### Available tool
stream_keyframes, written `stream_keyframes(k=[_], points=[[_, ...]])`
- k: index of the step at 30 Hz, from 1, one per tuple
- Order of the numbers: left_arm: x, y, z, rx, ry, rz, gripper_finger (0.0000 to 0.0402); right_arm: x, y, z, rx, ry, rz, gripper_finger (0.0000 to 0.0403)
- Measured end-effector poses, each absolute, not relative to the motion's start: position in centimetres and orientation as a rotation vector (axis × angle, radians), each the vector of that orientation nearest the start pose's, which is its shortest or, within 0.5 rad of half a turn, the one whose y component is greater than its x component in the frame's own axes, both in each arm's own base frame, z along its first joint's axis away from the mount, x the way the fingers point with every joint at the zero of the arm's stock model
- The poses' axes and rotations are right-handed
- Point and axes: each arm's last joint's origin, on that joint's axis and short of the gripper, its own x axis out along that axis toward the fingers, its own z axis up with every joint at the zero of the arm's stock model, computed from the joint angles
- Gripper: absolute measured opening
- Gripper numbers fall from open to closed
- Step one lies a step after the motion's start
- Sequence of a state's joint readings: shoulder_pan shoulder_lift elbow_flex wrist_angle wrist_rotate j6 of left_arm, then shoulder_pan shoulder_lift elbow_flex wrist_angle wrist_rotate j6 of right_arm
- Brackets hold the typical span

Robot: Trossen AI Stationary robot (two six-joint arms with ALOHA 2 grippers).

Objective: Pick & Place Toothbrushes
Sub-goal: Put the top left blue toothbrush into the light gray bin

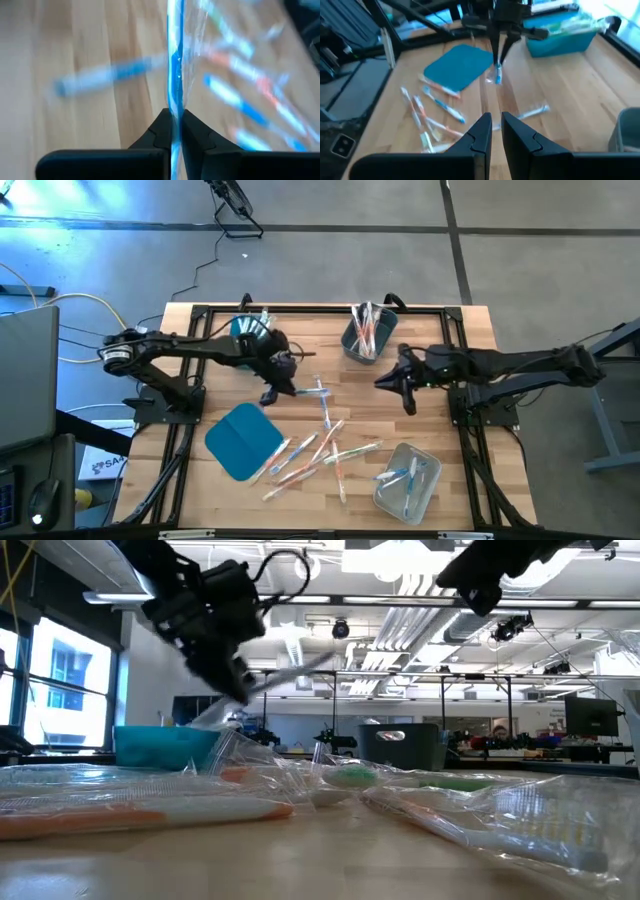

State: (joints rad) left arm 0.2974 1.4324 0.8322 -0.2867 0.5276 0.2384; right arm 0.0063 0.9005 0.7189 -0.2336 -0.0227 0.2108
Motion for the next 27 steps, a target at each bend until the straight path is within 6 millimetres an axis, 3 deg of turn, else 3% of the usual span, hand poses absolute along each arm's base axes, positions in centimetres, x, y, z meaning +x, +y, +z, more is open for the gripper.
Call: stream_keyframes(k=[5, 14, 27], points=[[28.6, 7.1, 22.0, -0.056, 0.555, -0.314, 0.001, 19.1, 0.2, 29.1, 0.205, 0.389, -0.012, 0.0034], [29.6, 7.4, 23.8, -0.056, 0.364, -0.26, 0.001, 19.2, 0.2, 29.3, 0.205, 0.36, -0.01, 0.0034], [29.9, 8.0, 24.1, -0.155, 0.35, -0.051, 0.001, 20.7, -0.1, 28.2, 0.123, 0.403, -0.101, 0.0034]])
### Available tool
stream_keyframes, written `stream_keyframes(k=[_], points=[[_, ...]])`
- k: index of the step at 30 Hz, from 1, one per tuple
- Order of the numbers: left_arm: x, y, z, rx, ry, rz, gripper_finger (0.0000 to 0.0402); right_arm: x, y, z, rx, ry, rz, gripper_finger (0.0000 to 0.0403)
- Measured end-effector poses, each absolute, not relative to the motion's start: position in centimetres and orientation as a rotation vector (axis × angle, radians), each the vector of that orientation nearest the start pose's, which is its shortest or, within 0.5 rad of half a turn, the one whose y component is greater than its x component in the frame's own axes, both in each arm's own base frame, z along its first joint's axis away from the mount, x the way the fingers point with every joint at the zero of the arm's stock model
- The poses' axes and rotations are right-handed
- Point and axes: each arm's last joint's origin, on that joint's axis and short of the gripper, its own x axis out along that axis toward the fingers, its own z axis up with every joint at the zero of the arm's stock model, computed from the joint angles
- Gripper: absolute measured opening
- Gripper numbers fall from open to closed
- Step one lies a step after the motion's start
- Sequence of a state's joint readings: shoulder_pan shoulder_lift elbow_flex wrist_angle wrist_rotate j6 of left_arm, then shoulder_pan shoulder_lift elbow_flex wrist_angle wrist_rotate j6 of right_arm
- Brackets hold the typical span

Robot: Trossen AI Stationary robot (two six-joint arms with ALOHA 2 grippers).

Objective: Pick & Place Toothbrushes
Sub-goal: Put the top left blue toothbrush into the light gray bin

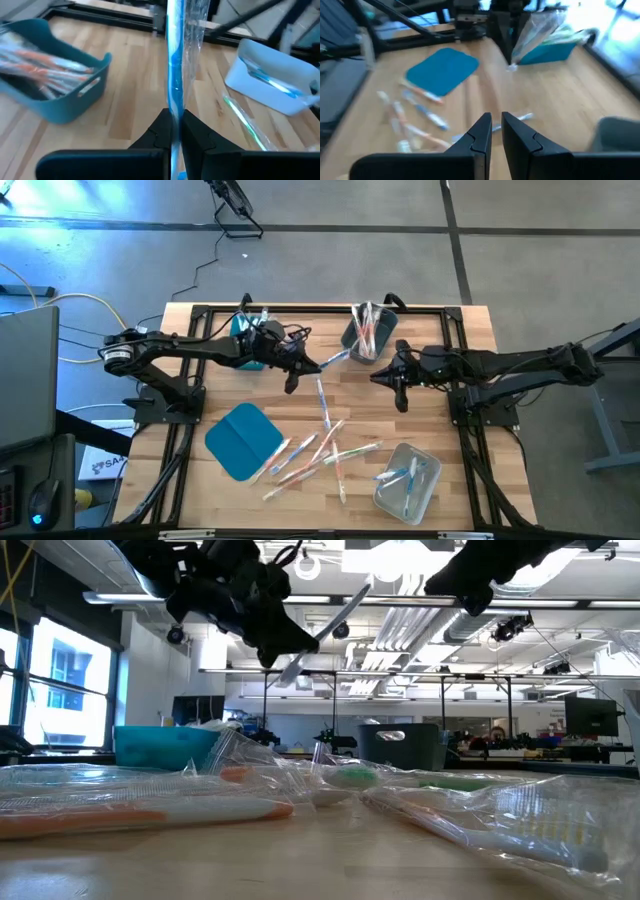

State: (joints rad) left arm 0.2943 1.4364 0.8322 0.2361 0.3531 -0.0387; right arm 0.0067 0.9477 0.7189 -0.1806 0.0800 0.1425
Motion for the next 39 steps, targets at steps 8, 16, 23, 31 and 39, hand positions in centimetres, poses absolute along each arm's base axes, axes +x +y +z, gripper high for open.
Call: stream_keyframes(k=[8, 16, 23, 31, 39], points=[[29.8, 8.4, 24.1, -0.184, 0.353, 0.094, 0.001, 21.8, -0.5, 27.1, 0.109, 0.439, -0.259, 0.0034], [29.9, 8.4, 24.1, -0.2, 0.348, 0.101, 0.001, 24.8, -0.7, 26.8, 0.086, 0.304, -0.264, 0.0034], [29.8, 8.6, 24.1, -0.192, 0.351, 0.154, 0.001, 25.2, -0.7, 26.2, 0.116, 0.327, -0.27, 0.0034], [29.8, 8.6, 24.1, -0.188, 0.35, 0.174, 0.001, 25.4, -0.5, 25.8, 0.095, 0.356, -0.2, 0.0034], [29.8, 8.7, 24.1, -0.186, 0.345, 0.18, 0.001, 25.3, -0.7, 25.8, 0.158, 0.342, -0.285, 0.0035]])
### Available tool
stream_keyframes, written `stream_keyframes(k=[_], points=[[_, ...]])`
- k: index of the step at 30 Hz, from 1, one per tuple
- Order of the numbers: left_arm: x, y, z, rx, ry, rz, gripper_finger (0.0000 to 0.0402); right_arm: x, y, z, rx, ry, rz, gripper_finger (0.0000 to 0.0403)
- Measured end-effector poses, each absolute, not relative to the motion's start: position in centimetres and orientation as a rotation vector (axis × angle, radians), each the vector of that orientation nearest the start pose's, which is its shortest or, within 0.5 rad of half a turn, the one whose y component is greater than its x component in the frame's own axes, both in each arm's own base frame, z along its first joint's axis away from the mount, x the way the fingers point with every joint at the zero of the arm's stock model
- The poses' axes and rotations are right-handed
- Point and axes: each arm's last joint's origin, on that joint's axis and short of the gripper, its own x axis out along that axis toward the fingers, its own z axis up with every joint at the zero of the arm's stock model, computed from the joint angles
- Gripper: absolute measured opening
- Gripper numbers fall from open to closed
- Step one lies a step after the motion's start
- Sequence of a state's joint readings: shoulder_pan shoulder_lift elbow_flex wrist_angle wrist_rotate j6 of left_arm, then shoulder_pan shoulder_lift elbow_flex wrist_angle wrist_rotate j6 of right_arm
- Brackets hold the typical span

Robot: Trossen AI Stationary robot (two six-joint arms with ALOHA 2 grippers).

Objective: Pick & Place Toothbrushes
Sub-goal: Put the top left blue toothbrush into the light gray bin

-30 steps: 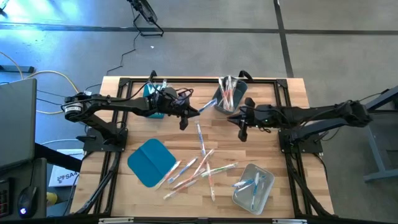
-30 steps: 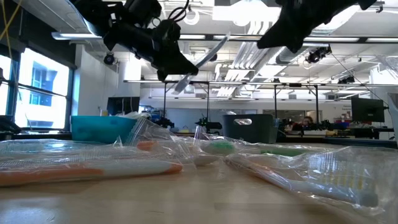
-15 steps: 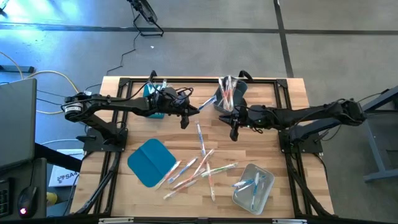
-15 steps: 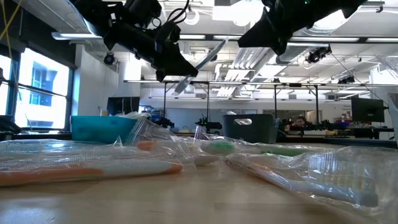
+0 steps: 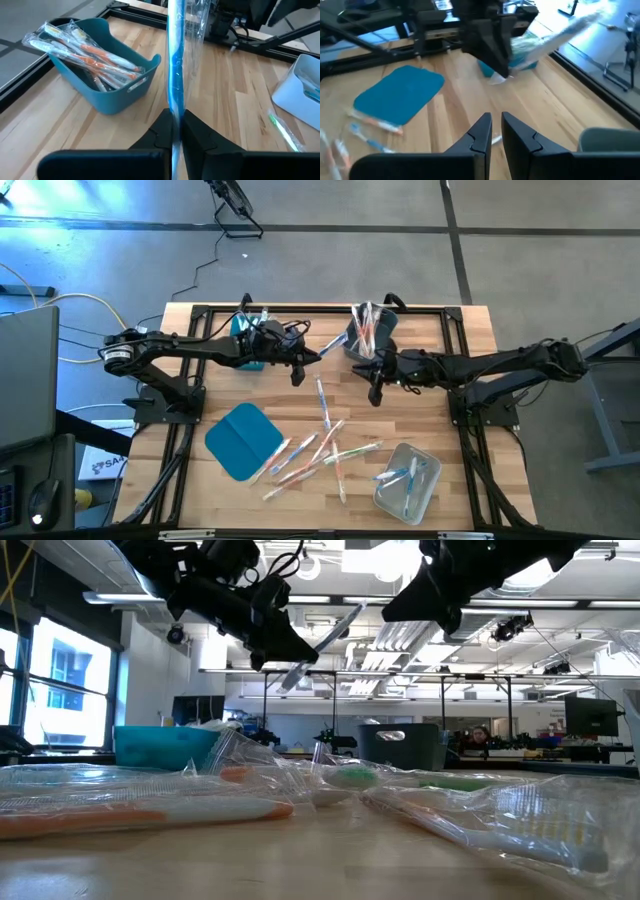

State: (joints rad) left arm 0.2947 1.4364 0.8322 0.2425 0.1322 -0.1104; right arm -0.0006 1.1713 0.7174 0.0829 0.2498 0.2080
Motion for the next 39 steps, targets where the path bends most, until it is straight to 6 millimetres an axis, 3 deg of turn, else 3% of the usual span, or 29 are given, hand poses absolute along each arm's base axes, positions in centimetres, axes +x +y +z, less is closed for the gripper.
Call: stream_keyframes(k=[5, 12, 16, 22, 29, 39], points=[[29.8, 8.7, 24.1, -0.186, 0.345, 0.18, 0.001, 25.3, -1.0, 25.9, 0.174, 0.335, -0.305, 0.0062], [29.8, 8.7, 24.1, -0.186, 0.348, 0.18, 0.0013, 26.3, -2.0, 24.6, 0.243, 0.355, -0.359, 0.0157], [29.8, 8.6, 24.1, -0.187, 0.351, 0.177, 0.0014, 27.5, -2.6, 23.7, 0.255, 0.336, -0.37, 0.0188], [29.8, 8.6, 24.1, -0.189, 0.351, 0.171, 0.0015, 29.2, -3.9, 22.5, 0.391, 0.284, -0.273, 0.0196], [29.8, 8.6, 24.1, -0.189, 0.352, 0.171, 0.0016, 30.3, -5.1, 21.7, 0.396, 0.216, -0.284, 0.0197], [29.8, 8.6, 24.1, -0.188, 0.349, 0.171, 0.0016, 30.6, -5.5, 22.9, 0.316, 0.075, -0.296, 0.0197]])
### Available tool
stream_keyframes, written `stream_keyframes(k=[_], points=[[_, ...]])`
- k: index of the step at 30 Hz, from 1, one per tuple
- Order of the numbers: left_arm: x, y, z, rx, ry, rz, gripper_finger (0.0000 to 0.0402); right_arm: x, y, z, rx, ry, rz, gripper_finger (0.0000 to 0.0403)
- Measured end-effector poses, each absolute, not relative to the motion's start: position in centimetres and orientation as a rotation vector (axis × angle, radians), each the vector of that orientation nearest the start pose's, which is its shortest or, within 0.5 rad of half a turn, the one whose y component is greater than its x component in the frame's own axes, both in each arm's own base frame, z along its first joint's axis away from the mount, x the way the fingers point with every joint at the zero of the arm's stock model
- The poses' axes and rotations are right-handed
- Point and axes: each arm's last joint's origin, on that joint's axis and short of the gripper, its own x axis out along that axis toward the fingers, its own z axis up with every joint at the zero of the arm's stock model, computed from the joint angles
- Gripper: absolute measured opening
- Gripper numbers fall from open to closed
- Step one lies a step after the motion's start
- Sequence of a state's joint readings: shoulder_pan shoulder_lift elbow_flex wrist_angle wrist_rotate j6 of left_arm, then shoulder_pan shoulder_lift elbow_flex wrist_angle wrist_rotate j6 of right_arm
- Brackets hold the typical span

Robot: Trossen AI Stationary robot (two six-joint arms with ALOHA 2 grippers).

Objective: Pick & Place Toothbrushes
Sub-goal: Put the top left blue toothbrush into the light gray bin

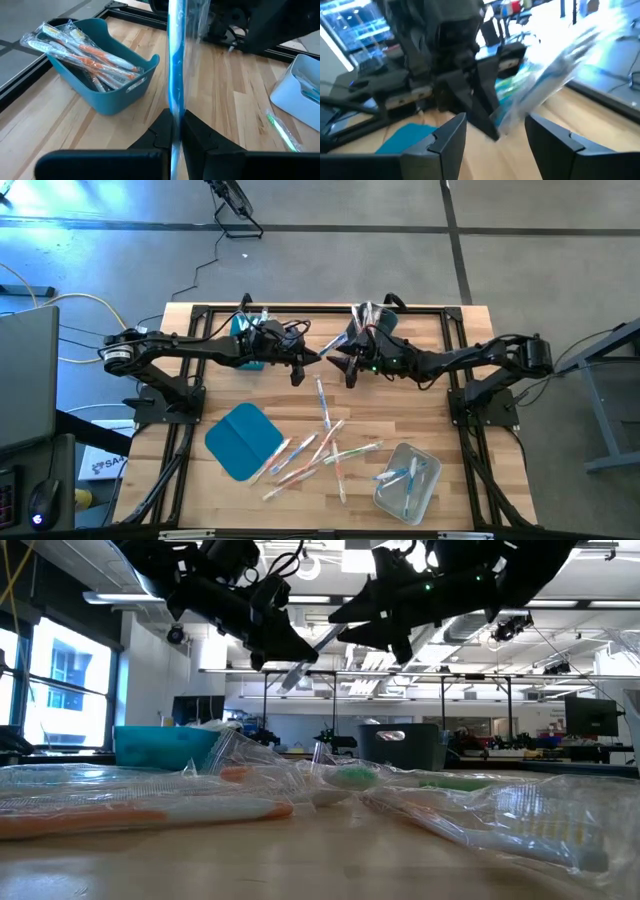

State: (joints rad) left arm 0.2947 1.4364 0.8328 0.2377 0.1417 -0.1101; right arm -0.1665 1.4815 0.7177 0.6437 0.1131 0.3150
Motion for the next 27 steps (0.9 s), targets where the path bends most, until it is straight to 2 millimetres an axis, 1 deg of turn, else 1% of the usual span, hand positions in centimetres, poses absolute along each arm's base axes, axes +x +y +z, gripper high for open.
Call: stream_keyframes(k=[4, 11, 13, 16, 27], points=[[29.8, 8.6, 24.0, -0.19, 0.357, 0.172, 0.0016, 30.5, -5.9, 23.0, 0.31, 0.051, -0.357, 0.0197], [29.8, 8.6, 24.1, -0.189, 0.354, 0.171, 0.0016, 30.4, -6.6, 23.1, 0.31, 0.036, -0.387, 0.0196], [29.8, 8.6, 24.1, -0.189, 0.354, 0.171, 0.0016, 30.4, -6.7, 23.2, 0.307, 0.024, -0.389, 0.0191], [29.8, 8.6, 24.1, -0.189, 0.354, 0.171, 0.0016, 30.4, -6.8, 23.4, 0.307, 0.012, -0.374, 0.017], [29.8, 8.6, 24.1, -0.188, 0.353, 0.17, 0.0016, 30.4, -6.7, 23.4, 0.283, 0.012, -0.36, 0.0061]])
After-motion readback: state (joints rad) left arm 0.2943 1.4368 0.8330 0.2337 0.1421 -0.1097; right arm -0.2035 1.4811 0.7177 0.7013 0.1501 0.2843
